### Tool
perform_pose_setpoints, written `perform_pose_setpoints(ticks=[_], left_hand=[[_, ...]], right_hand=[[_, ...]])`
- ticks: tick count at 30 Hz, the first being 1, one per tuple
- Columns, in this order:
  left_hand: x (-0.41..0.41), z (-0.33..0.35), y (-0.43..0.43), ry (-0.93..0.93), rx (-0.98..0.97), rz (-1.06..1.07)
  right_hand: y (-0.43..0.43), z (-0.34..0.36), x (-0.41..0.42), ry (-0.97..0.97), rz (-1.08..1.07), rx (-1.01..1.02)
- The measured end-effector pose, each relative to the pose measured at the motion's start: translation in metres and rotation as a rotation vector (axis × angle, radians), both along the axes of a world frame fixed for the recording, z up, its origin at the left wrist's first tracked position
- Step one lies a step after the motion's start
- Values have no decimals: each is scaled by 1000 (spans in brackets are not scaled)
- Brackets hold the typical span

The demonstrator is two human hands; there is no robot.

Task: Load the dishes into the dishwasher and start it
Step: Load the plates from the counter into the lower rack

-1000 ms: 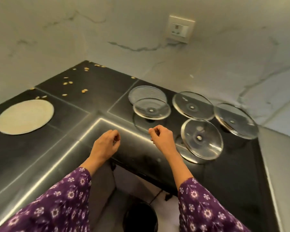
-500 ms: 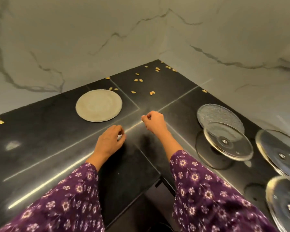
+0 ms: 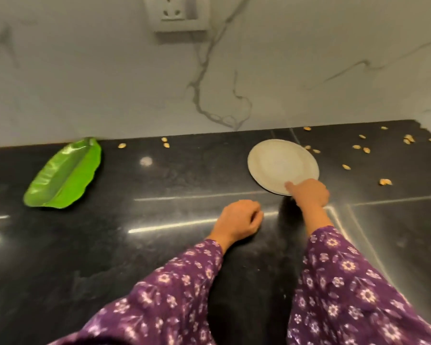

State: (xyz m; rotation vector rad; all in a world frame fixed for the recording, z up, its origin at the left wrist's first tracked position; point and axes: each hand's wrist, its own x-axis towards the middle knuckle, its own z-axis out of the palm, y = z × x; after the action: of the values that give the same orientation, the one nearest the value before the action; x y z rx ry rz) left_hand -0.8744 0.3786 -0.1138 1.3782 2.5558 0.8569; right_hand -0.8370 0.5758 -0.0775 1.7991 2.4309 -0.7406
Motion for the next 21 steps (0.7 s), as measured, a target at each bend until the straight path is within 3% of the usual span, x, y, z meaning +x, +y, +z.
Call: perform_pose_setpoints(ticks=[10, 21], left_hand=[[-3, 0, -4, -26, 13, -24], [6, 8, -21, 22, 59, -22]], right_hand=[[-1, -2, 14, 226, -289, -65], [-46, 6, 89, 85, -255, -95]])
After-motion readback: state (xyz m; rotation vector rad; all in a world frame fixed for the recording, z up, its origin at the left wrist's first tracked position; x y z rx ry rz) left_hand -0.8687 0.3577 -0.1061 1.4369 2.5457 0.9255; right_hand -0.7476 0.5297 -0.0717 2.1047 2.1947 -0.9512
